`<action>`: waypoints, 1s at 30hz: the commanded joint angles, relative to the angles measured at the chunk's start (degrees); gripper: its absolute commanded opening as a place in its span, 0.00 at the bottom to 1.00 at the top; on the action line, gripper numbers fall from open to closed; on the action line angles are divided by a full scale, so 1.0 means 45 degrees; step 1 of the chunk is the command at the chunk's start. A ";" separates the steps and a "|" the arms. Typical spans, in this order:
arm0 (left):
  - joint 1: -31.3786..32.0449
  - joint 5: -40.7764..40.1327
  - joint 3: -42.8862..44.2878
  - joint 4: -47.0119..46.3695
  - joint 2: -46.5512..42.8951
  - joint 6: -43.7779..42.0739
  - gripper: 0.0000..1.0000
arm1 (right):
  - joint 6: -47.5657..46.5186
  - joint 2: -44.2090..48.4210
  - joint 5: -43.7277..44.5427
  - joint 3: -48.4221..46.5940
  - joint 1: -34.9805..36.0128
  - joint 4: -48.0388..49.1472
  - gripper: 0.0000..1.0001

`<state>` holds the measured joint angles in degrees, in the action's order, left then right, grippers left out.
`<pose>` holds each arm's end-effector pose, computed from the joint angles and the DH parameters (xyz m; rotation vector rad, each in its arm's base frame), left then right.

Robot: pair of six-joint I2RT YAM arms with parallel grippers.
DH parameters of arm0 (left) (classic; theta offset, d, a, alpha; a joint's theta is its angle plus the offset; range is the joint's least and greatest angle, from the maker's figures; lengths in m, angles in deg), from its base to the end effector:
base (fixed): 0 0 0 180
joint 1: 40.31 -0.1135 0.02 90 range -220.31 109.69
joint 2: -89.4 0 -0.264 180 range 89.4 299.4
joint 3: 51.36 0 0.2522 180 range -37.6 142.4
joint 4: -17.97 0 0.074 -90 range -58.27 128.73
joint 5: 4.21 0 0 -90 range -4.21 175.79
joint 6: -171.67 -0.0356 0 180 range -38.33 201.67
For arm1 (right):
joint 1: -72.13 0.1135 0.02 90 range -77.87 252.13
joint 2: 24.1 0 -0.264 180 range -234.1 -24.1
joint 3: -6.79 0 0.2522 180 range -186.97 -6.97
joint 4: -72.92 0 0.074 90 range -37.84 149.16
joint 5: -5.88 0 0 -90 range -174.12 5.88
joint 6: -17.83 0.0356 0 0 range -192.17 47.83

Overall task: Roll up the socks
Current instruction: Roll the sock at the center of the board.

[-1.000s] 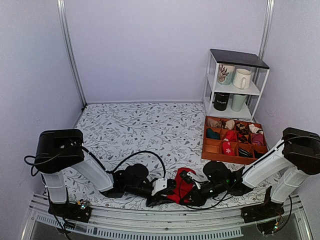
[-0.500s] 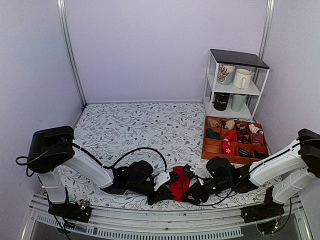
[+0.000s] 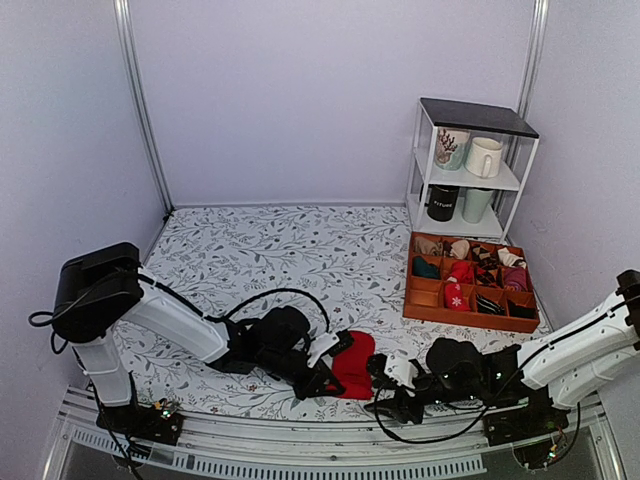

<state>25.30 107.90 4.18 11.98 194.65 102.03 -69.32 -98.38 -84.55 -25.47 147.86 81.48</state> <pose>0.1240 -0.3059 0.1019 1.1894 2.2947 -1.1186 0.0558 0.2203 0.1384 -1.3494 1.8199 0.7781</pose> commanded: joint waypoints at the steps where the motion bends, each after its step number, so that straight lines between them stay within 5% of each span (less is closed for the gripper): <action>1: -0.0231 0.0084 -0.0129 0.2731 0.1100 0.0165 0.00 | -0.1482 -0.0951 0.1857 -0.0657 0.0682 0.0415 0.53; 10: -0.0347 0.0338 -0.0016 0.2812 0.1238 -0.0032 0.00 | -0.2175 -0.2739 0.2134 -0.1606 0.0845 0.0411 0.53; 14: -0.0386 0.0384 -0.0046 0.2715 0.1220 -0.0052 0.00 | -0.1952 -0.3378 0.2034 -0.1796 0.0848 0.0243 0.45; 19: -0.0453 0.0492 -0.0033 0.2569 0.1210 -0.0162 0.00 | -0.1024 -0.3953 0.2110 -0.1803 0.0824 -0.0156 0.14; 21: -0.0472 0.0535 -0.0007 0.2385 0.1187 -0.0249 0.01 | -0.0691 -0.4189 0.2314 -0.1793 0.0820 -0.0355 0.10; 23: -0.0467 0.0462 -0.0161 0.1901 0.0916 -0.0394 0.23 | 0.0207 -0.4342 0.2232 -0.1713 0.0747 -0.0543 0.06; 24: -0.0444 0.0412 -0.0290 0.1604 0.0628 -0.0546 0.56 | 0.0550 -0.4341 0.1973 -0.1641 0.0662 -0.0579 0.05; 25: -0.0385 0.0245 -0.0496 0.1203 0.0257 -0.0802 0.73 | 0.0834 -0.4293 0.1650 -0.1532 0.0535 -0.0578 0.05; 30: 0.0106 -0.1379 -0.2362 -0.1945 -0.2467 -0.2653 0.99 | 0.2578 -0.3582 -0.0562 -0.0905 -0.0449 -0.0436 0.04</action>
<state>24.73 109.89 0.18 8.90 189.93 97.39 -65.95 -114.81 -78.01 -32.80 148.80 84.56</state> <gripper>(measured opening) 0.891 0.105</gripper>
